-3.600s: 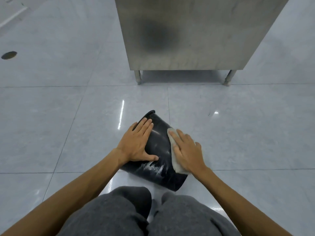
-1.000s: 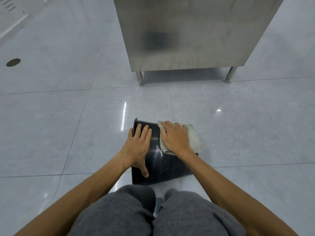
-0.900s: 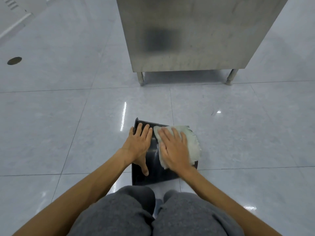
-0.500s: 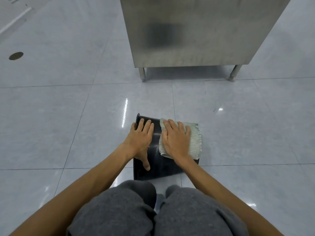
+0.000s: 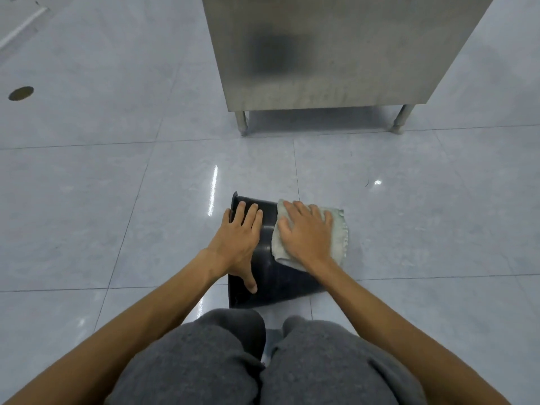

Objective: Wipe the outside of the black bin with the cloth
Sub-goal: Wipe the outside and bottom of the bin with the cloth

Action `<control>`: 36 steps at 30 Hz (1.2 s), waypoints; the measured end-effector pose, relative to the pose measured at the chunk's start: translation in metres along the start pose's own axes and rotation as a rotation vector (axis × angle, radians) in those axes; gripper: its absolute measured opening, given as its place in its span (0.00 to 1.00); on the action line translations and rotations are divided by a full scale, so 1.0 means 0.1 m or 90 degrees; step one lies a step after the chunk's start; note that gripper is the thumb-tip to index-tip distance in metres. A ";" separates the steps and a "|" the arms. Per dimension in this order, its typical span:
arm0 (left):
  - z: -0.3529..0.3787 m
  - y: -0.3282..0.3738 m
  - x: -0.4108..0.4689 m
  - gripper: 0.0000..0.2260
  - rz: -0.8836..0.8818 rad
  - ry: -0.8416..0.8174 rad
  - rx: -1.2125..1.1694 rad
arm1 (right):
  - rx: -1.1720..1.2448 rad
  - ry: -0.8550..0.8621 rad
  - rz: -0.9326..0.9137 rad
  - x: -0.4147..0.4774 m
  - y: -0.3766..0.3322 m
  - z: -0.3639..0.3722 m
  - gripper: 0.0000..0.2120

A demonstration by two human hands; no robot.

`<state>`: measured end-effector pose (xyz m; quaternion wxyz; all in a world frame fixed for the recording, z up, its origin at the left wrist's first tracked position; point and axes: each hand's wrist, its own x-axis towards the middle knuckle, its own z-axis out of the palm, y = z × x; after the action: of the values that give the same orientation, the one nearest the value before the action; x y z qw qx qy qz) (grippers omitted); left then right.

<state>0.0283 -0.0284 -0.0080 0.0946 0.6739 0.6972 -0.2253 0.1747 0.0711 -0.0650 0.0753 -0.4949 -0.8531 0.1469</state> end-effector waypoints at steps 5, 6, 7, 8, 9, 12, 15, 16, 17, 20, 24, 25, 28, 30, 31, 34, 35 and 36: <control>0.05 0.02 0.00 0.75 -0.017 -0.004 -0.025 | -0.021 -0.037 -0.032 0.04 -0.04 -0.03 0.28; 0.03 -0.01 0.03 0.75 -0.018 -0.005 -0.031 | -0.023 -0.013 -0.054 -0.14 -0.06 0.03 0.26; 0.01 -0.03 0.04 0.74 -0.016 -0.009 -0.033 | -0.019 0.011 -0.068 -0.35 -0.08 0.08 0.26; -0.01 -0.04 0.06 0.74 -0.013 -0.014 -0.032 | -0.014 0.026 -0.079 -0.55 -0.09 0.13 0.27; -0.02 -0.04 0.08 0.74 -0.013 -0.015 -0.030 | -0.011 0.034 -0.087 -0.71 -0.09 0.15 0.27; 0.03 0.02 0.03 0.73 -0.023 -0.008 -0.023 | -0.023 0.026 -0.077 -0.73 -0.10 0.14 0.27; 0.15 0.11 -0.12 0.74 -0.028 0.021 -0.017 | -0.046 -0.015 -0.060 -0.38 -0.18 0.02 0.28; 0.18 0.17 -0.19 0.74 -0.031 0.030 -0.016 | -0.043 -0.053 -0.056 -0.22 -0.19 -0.03 0.28; 0.20 0.24 -0.25 0.73 -0.034 0.034 -0.015 | -0.030 -0.096 -0.049 -0.05 -0.19 -0.07 0.27; 0.21 0.35 -0.36 0.71 -0.052 0.028 -0.039 | 0.054 -0.225 0.002 0.36 -0.25 -0.16 0.21; 0.18 0.23 -0.22 0.74 -0.054 0.009 -0.034 | 0.013 -0.179 -0.053 0.33 -0.21 -0.09 0.22; 0.17 0.19 -0.17 0.75 -0.053 0.004 -0.040 | -0.006 -0.131 -0.086 0.21 -0.17 -0.06 0.23; 0.07 0.06 -0.02 0.75 -0.036 -0.019 -0.057 | -0.048 -0.030 -0.122 -0.29 -0.06 0.01 0.26; -0.04 -0.03 0.10 0.74 -0.027 -0.036 -0.062 | -0.063 0.009 -0.117 -0.62 0.00 0.09 0.27; -0.10 -0.07 0.15 0.74 -0.021 -0.043 -0.056 | -0.075 0.014 -0.122 -0.73 0.03 0.15 0.27; -0.14 -0.12 0.19 0.73 0.000 -0.040 -0.024 | -0.095 -0.004 -0.125 -0.81 0.04 0.20 0.28; -0.11 -0.10 0.16 0.72 0.001 -0.035 -0.021 | -0.095 -0.009 -0.115 -0.75 0.02 0.19 0.28; -0.08 -0.08 0.12 0.73 -0.002 -0.031 -0.019 | -0.093 -0.016 -0.099 -0.66 -0.03 0.16 0.28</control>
<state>0.0213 -0.0137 -0.0048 0.1211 0.6656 0.6992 -0.2313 0.2015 0.0095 -0.0778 0.0396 -0.4298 -0.8982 0.0838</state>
